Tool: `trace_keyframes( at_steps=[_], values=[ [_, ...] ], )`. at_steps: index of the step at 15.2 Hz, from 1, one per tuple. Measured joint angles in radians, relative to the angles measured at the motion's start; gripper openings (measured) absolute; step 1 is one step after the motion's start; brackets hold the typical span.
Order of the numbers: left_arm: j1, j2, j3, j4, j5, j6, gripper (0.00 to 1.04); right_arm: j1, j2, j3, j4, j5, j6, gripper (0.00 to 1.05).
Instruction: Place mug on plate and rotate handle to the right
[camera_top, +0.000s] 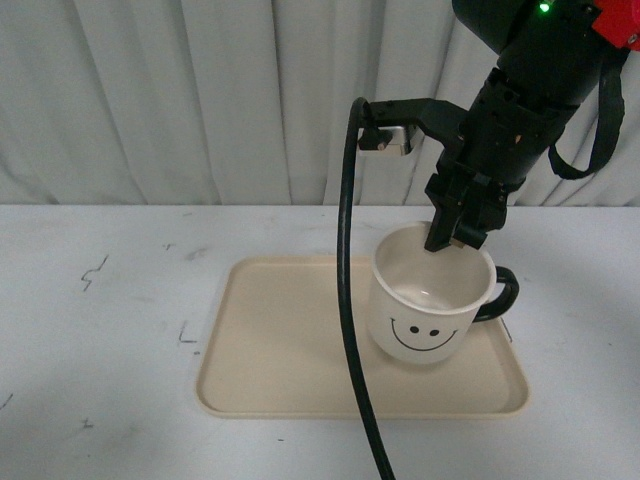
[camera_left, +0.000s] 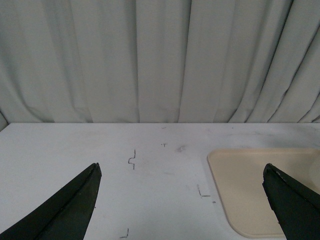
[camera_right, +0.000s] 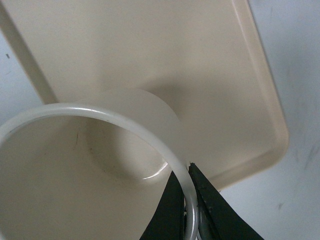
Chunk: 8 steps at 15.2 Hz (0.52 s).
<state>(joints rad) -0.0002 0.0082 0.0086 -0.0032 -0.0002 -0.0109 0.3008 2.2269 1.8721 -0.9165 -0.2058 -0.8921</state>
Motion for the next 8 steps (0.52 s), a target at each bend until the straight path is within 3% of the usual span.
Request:
trace_keyframes(
  at_steps=[8],
  values=[
    [0.0,0.0,0.0,0.0,0.0,0.0,0.98,0.027,0.175,0.261,-0.174,-0.086,-0.257,0.03]
  ],
)
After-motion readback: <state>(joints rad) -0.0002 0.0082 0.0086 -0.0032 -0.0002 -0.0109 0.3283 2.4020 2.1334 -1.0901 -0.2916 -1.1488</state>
